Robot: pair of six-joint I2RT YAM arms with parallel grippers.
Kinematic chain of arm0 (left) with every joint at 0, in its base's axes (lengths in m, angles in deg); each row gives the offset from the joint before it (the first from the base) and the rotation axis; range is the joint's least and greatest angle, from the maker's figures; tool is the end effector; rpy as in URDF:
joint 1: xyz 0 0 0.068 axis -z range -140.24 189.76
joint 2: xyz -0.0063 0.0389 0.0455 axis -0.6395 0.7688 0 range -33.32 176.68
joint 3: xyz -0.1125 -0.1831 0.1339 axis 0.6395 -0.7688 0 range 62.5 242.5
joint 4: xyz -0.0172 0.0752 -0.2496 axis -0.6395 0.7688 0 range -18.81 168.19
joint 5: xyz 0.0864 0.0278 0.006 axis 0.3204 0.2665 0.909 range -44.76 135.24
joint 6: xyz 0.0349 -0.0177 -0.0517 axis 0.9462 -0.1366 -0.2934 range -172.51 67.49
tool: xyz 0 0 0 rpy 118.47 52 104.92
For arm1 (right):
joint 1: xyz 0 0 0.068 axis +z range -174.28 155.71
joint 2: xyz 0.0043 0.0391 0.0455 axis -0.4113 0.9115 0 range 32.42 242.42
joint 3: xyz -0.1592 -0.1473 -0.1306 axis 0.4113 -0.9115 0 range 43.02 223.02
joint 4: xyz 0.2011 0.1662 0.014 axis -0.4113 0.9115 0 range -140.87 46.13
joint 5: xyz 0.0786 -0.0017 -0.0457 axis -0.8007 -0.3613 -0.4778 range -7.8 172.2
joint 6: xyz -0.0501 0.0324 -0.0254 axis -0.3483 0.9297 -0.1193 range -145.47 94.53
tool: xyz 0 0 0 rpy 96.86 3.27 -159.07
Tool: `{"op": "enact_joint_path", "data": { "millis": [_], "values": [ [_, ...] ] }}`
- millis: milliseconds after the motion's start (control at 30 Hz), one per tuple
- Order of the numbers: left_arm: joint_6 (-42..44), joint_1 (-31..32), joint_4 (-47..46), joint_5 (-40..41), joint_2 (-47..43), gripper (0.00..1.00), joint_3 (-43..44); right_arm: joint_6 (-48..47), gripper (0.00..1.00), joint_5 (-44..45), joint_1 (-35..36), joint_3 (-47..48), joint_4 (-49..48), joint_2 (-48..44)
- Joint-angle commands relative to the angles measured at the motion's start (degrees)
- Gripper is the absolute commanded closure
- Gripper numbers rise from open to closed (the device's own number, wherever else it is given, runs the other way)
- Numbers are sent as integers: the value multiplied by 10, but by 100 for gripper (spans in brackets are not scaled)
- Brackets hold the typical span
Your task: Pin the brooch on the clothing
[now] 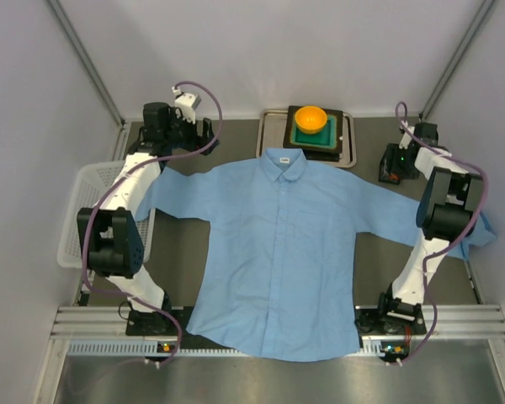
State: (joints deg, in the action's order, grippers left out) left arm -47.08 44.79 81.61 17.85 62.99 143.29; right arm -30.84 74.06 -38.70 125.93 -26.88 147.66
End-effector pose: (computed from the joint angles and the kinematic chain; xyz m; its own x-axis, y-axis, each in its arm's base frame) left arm 0.4022 -0.0588 0.2960 -0.3874 0.1186 -0.9143 0.5292 0.8406 -0.1152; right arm 0.4199 -0.1005 0.1504 -0.8182 0.1147 -0.5633 0.0943 0.9934 0.0654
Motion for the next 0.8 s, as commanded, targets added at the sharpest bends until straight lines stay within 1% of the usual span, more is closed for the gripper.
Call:
{"op": "enact_joint_path", "data": {
  "millis": [0, 333, 533, 767],
  "values": [
    [-9, 2, -19, -4, 3, 11, 24, 0, 41, 5, -4, 40, -23, 14],
    [-9, 2, -18, 1, 13, 11, 34, 4, 44, 13, -4, 52, -18, 23],
    [-13, 2, -15, 1, 22, 12, 45, 8, 53, 29, -4, 60, -12, 31],
    [-9, 2, -8, 3, 25, 12, 56, -3, 55, 46, -4, 59, -10, 31]
  ]
}}
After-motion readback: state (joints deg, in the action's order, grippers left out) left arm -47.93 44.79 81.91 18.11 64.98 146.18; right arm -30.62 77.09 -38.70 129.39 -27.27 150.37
